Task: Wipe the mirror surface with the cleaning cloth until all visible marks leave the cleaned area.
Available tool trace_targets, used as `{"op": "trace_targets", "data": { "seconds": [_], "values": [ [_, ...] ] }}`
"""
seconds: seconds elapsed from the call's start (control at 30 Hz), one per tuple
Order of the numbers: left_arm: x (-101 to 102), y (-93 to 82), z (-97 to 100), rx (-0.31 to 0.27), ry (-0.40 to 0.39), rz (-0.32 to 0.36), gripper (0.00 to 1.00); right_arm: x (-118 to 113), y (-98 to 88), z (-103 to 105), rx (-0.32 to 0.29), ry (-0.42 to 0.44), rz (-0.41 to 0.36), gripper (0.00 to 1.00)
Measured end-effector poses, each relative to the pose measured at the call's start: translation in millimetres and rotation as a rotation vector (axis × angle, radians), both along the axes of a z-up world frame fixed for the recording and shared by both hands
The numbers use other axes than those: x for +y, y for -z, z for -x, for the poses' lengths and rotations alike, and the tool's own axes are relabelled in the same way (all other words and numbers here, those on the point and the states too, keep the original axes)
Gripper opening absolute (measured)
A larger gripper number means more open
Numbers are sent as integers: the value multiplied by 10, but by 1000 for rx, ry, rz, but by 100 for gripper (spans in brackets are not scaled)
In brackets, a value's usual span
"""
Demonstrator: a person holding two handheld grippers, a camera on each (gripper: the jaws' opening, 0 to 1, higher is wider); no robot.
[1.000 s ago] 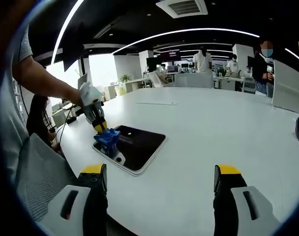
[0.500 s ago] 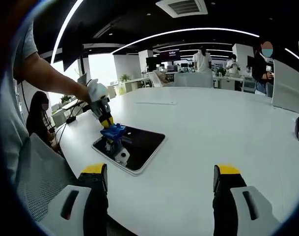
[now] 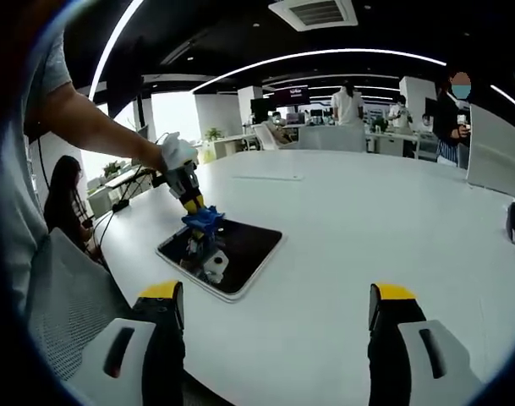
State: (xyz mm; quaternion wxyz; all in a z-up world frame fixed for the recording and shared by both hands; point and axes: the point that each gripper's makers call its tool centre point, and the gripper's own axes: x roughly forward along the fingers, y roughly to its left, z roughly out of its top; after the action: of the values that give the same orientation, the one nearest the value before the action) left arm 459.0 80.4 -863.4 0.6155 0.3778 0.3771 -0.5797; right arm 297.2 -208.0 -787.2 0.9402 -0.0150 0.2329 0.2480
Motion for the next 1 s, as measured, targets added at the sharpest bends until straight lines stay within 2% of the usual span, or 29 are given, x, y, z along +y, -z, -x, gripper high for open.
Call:
{"op": "trace_targets", "data": {
  "seconds": [0.2,0.57,0.67,0.8,0.83,0.9,1.0],
  "values": [
    [-3,-1,-13,0,-2,0,1,8,4,2,0,-6,5,90],
    [3,-2,-17,-16,-53,6,1,18,-1,2,-3,-12,5,90],
    [10,0,-25,-11,-139,24,1,20,-6,3,-5,-13,4,90],
    [37,-8,-41,-17,-203,49,1,18,-6,3,-6,-12,3,90],
    [73,-18,-18,-7,-258,36,1,20,-6,4,-7,-14,4,90],
    [57,-83,-34,-19,-282,74,1,21,-8,4,-8,-15,4,90],
    [91,-191,-29,-35,-306,89,1,24,-17,3,-11,-14,2,90]
  ]
}}
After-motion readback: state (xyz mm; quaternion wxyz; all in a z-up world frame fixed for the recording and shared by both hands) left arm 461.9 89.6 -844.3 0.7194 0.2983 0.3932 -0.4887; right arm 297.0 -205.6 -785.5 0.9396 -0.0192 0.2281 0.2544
